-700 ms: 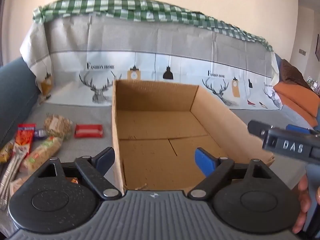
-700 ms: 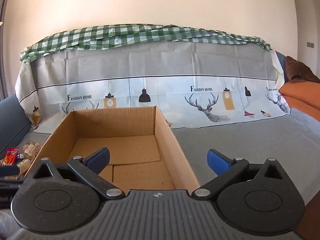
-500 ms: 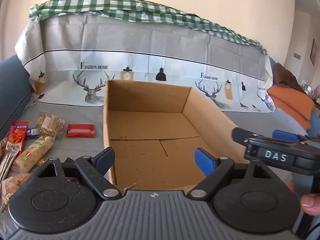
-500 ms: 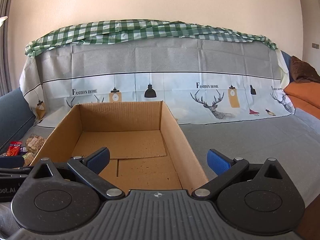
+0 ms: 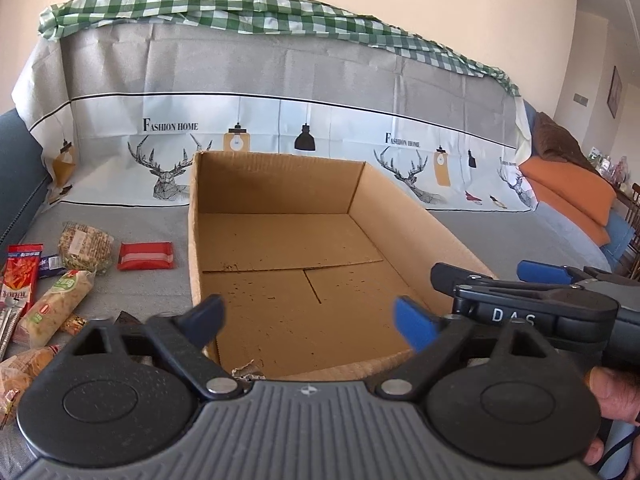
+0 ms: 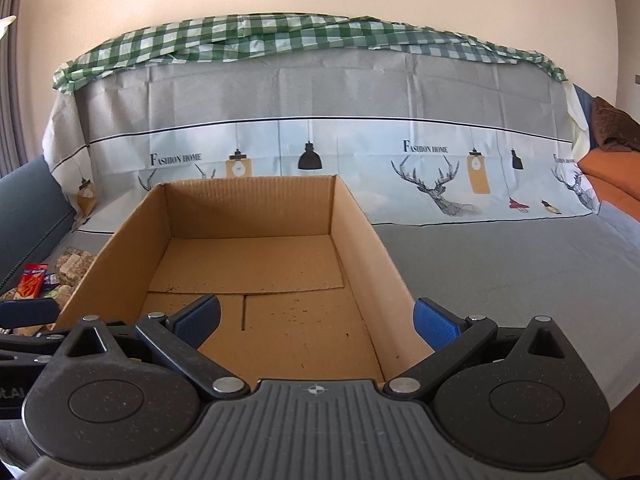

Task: Organize snacks
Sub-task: 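Swing both tools from the cardboard box toward the snack pile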

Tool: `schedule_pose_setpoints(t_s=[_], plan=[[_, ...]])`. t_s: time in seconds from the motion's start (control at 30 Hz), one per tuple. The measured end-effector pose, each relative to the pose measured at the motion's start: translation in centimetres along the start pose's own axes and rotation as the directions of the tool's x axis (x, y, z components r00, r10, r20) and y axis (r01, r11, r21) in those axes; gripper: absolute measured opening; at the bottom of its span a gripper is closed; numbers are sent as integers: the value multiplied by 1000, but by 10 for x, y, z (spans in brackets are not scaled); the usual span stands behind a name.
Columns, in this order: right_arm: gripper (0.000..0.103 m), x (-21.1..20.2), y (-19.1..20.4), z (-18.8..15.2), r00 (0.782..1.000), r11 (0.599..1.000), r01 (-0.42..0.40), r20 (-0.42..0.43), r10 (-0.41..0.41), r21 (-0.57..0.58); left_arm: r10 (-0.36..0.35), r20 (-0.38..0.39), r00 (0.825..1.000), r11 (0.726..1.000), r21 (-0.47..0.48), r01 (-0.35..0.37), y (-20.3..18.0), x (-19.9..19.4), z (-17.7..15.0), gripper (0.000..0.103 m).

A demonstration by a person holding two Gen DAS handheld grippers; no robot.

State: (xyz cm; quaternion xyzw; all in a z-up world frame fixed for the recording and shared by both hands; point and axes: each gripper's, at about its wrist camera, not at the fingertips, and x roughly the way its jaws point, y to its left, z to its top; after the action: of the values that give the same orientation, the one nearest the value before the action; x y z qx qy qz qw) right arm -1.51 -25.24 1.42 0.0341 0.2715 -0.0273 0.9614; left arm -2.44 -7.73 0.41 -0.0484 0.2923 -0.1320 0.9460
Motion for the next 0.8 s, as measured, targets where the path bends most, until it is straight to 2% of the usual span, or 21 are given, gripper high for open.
schedule_pose_setpoints(t_s=[0.33,0.6,0.8], plan=[[100,3,-4,0,1000,999,9,-15,-8,36,-6,-12,1000,1000,4,6,-4,1,6,103],[90,5,-5,0,999,999,26,-23,-25,32,17,-34,999,999,31,-16,-13,1,7,103],[79,3,-7,-1,1000,999,9,0,-9,41,-65,-26,998,997,-34,65,1,-2,7,103]])
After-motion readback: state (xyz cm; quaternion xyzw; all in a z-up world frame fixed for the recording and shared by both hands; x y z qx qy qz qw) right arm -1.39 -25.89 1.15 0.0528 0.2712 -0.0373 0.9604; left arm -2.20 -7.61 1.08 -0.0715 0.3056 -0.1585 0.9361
